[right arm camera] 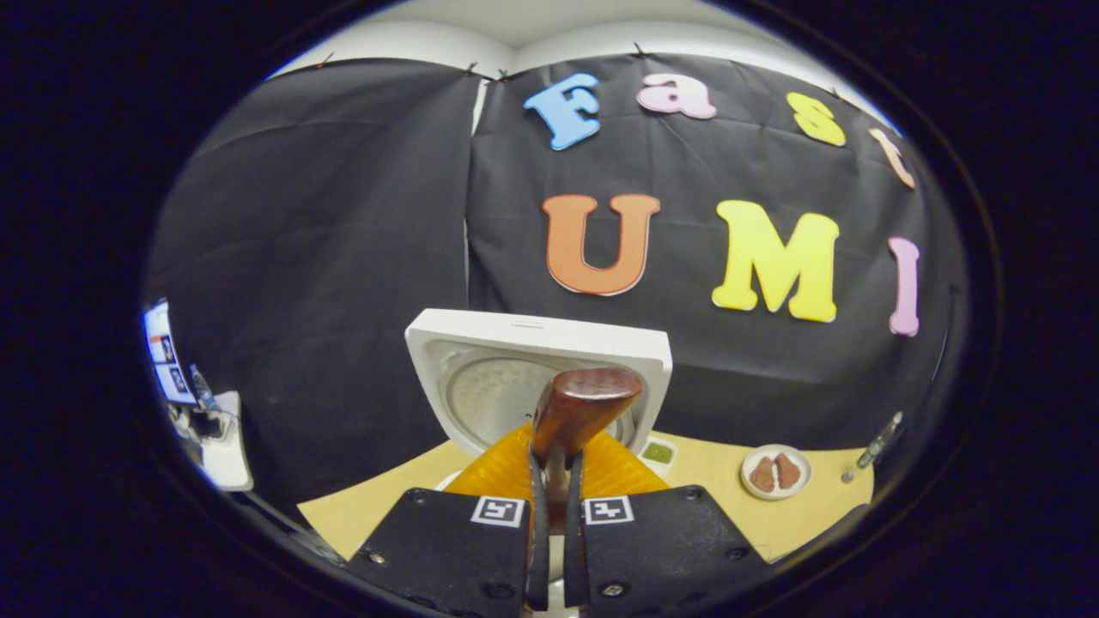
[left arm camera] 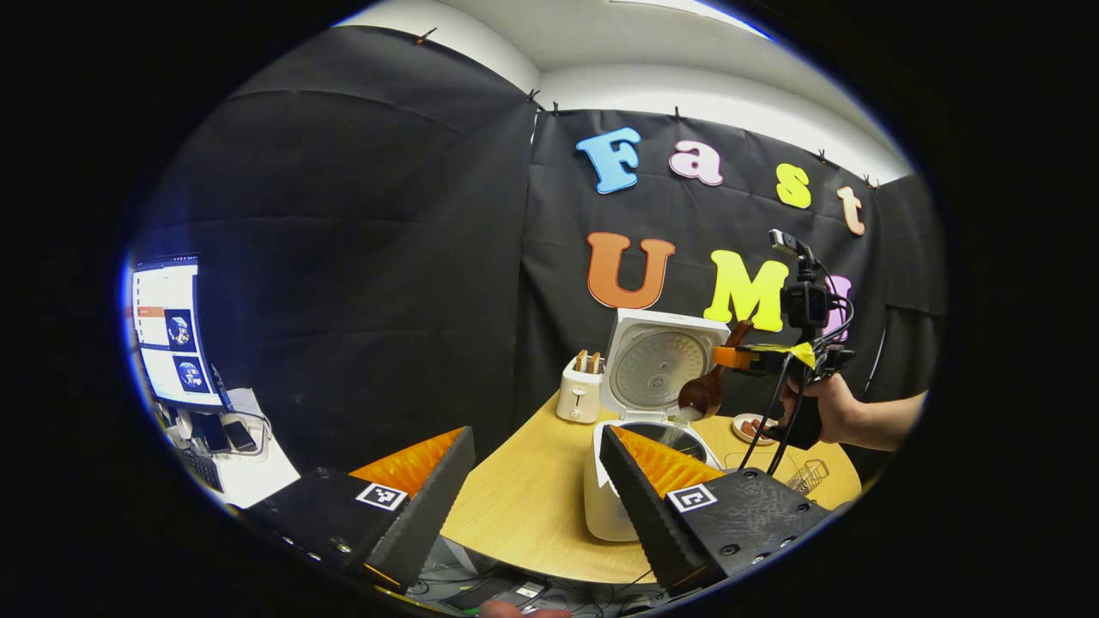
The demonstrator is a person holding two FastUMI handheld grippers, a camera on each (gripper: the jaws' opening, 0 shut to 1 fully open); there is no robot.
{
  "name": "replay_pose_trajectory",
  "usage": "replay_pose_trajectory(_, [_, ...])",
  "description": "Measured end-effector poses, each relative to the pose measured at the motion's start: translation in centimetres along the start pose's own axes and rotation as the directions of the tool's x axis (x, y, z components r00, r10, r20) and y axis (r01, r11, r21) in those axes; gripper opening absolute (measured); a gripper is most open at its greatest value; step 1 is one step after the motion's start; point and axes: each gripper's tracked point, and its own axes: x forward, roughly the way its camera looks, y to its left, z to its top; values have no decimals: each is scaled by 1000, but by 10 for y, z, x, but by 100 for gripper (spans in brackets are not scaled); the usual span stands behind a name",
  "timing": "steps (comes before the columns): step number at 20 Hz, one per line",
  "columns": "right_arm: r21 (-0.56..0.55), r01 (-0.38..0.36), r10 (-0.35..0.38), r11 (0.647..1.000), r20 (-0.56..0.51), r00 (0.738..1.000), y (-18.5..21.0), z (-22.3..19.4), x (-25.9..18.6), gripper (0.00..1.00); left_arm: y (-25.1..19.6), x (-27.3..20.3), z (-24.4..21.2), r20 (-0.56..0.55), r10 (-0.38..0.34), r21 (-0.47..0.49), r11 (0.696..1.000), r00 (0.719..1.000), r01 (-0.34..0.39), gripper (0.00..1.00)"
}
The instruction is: Close the left gripper, press the button to open the rice cooker; take a wooden spoon from the chopstick holder with the right hand, scoop a spoonful of rice and pour it into the rice cooker, then put the wooden spoon back into the chopstick holder.
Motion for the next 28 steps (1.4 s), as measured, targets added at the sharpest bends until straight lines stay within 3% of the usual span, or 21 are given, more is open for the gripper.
replay_pose_trajectory(4, [-134,-20,25,991,37,999,16,5,-4,12,-2,2,4,8,-3,-5,1000,1000,3,95])
replay_pose_trajectory(8, [-159,-34,42,987,44,998,20,4,-3,12,-3,1,8,20,-3,0,1000,1000,3,95])
replay_pose_trajectory(14, [-62,-25,28,998,45,999,8,13,-15,12,-5,2,10,16,-11,-2,1000,1000,11,95])
replay_pose_trajectory(19, [67,-30,27,997,39,999,-13,21,-37,12,-18,-1,17,14,-58,-2,998,998,58,95])
replay_pose_trajectory(24, [260,14,-19,966,16,1000,-71,25,-77,12,-72,26,22,10,-137,13,991,991,137,94])
replay_pose_trajectory(28, [347,103,-110,932,2,994,-137,19,-116,12,-114,37,20,-9,-215,-5,977,977,215,95])
